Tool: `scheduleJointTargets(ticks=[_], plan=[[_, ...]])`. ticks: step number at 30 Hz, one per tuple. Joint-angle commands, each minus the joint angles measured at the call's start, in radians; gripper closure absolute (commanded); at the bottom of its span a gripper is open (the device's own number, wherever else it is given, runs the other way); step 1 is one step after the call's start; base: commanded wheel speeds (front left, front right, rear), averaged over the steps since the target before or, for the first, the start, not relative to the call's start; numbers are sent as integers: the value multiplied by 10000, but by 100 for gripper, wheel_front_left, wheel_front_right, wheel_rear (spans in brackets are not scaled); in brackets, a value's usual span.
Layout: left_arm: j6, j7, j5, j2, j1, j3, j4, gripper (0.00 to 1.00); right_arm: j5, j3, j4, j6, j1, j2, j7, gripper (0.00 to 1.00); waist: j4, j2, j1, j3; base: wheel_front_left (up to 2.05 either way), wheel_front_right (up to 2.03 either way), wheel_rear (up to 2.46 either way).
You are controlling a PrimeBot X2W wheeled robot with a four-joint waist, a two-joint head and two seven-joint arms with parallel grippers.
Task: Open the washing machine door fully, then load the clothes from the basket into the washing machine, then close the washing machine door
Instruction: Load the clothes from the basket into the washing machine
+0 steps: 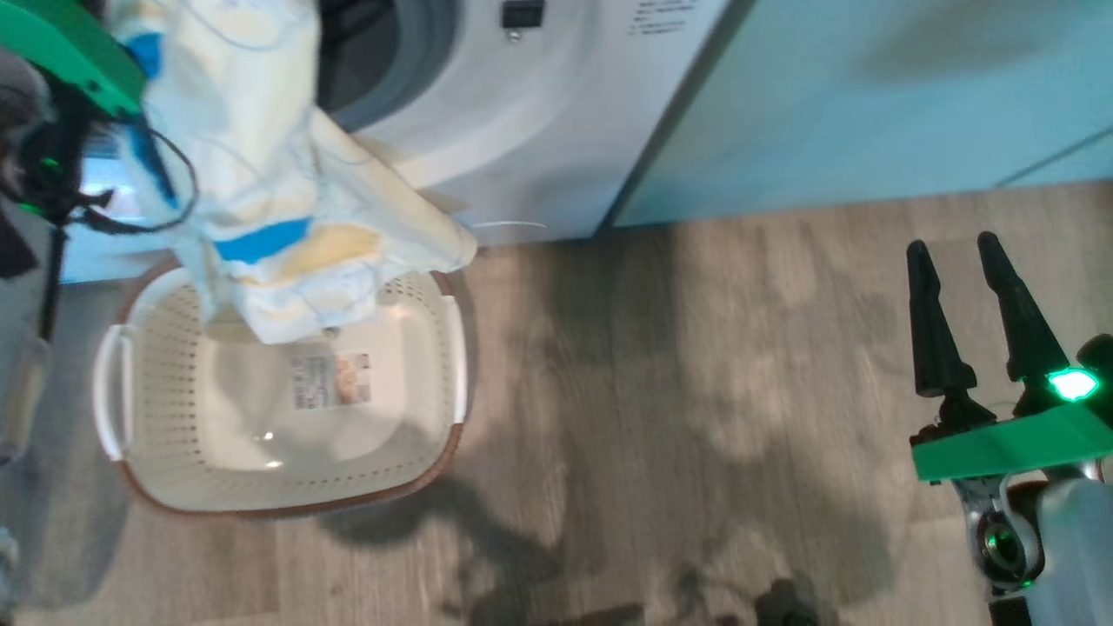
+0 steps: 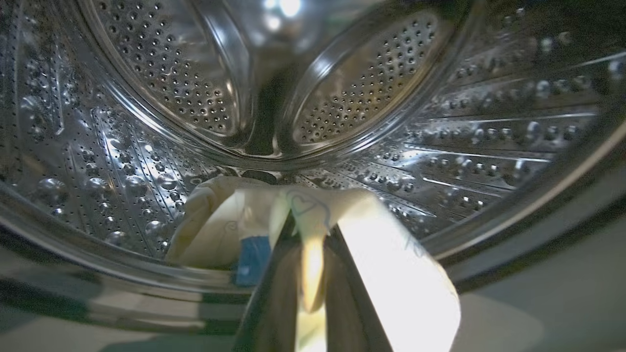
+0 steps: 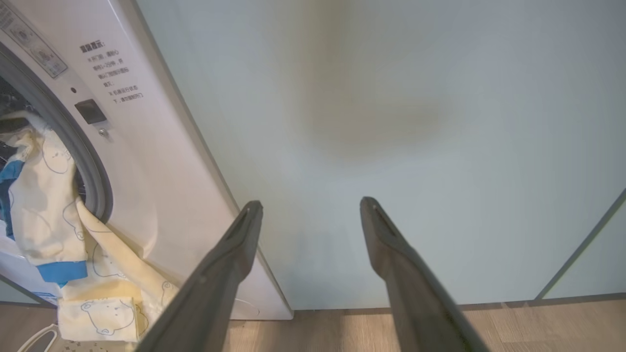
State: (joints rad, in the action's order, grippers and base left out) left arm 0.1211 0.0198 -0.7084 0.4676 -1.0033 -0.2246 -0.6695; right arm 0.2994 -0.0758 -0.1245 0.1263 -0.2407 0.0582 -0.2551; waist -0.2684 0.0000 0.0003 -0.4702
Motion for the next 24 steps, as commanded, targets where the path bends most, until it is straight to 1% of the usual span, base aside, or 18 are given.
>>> scheduleJointTargets(ticks=[1,8,13,19,24], plan=[[-38,-118,-23,712,-679,444,147,100,138,-204,281,44,-71,13,-67,0,-511,0,-3,-470,0,0,0],[-164,-424,196,1075,-1748,540,-324,100,271,-346,296,44,-250,-68,-67,0,-982,0,-3,-1109,0,0,0],[-264,-653,336,1309,-2489,612,-709,100,541,-476,339,44,-459,-75,-67,0,-1197,0,-3,-1477,0,0,0],[-432,-1470,763,1610,-3461,584,-1234,100,740,-577,380,44,-739,-78,-67,0,-1398,0,-3,-1954,0,0,0],[-517,-2058,971,1592,-4114,525,-1760,100,794,-603,401,44,-906,-78,-67,0,-1452,0,-3,-2292,0,0,0]])
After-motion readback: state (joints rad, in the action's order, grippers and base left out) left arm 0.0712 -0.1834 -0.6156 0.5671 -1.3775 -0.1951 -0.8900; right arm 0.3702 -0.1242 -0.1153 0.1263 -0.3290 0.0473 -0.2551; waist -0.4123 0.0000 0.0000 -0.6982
